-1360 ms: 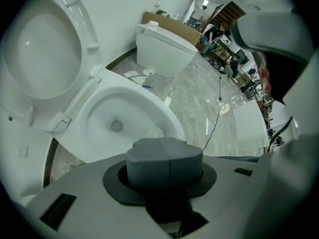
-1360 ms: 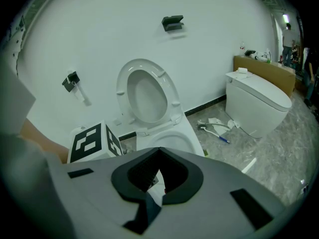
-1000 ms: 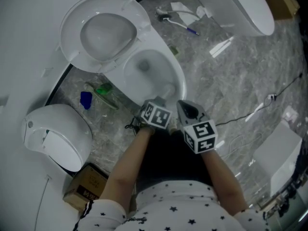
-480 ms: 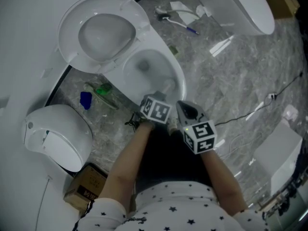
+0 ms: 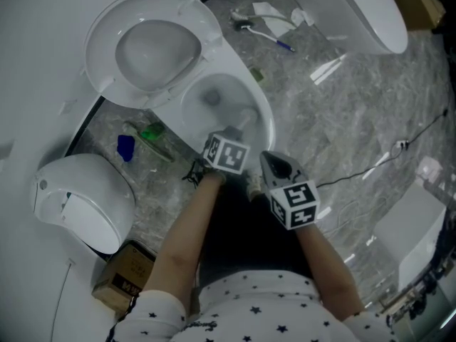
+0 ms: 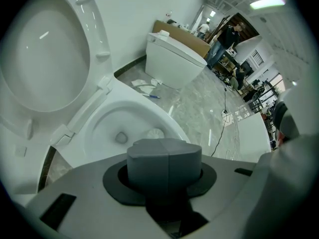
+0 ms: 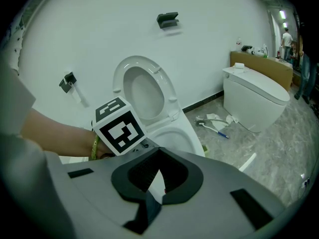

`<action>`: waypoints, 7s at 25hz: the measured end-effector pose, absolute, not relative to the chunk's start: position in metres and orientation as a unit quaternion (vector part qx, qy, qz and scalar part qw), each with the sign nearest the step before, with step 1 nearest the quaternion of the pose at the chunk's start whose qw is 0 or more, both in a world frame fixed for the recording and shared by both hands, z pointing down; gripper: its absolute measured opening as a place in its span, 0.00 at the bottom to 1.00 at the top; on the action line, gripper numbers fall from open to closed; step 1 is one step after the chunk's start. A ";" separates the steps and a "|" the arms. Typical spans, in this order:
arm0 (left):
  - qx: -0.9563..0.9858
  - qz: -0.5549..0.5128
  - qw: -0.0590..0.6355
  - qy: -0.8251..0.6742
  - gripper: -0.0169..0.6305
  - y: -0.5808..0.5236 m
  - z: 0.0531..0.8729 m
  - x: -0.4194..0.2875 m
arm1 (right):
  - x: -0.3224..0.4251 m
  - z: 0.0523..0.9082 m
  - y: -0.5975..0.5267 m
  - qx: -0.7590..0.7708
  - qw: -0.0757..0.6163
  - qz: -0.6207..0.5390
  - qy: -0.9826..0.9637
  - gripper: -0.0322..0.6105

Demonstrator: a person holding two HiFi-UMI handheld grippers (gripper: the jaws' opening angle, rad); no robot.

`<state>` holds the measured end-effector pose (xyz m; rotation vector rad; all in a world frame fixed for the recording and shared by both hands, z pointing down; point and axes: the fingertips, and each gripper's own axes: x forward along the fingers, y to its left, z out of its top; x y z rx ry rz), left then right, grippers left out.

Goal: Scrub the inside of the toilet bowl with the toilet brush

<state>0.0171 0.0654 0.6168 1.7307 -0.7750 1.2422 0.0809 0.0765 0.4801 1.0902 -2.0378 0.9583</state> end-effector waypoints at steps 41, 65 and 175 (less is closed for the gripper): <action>0.676 0.468 0.420 -0.385 0.27 -0.010 0.628 -0.022 | 0.080 0.486 0.075 0.408 0.323 0.365 -0.772 0.05; 0.648 0.444 0.432 -0.442 0.27 -0.026 0.636 -0.061 | 0.079 0.491 0.072 0.408 0.322 0.369 -0.771 0.05; 0.590 0.504 0.426 -0.464 0.26 0.053 0.667 -0.120 | 0.071 0.493 0.073 0.402 0.328 0.364 -0.773 0.05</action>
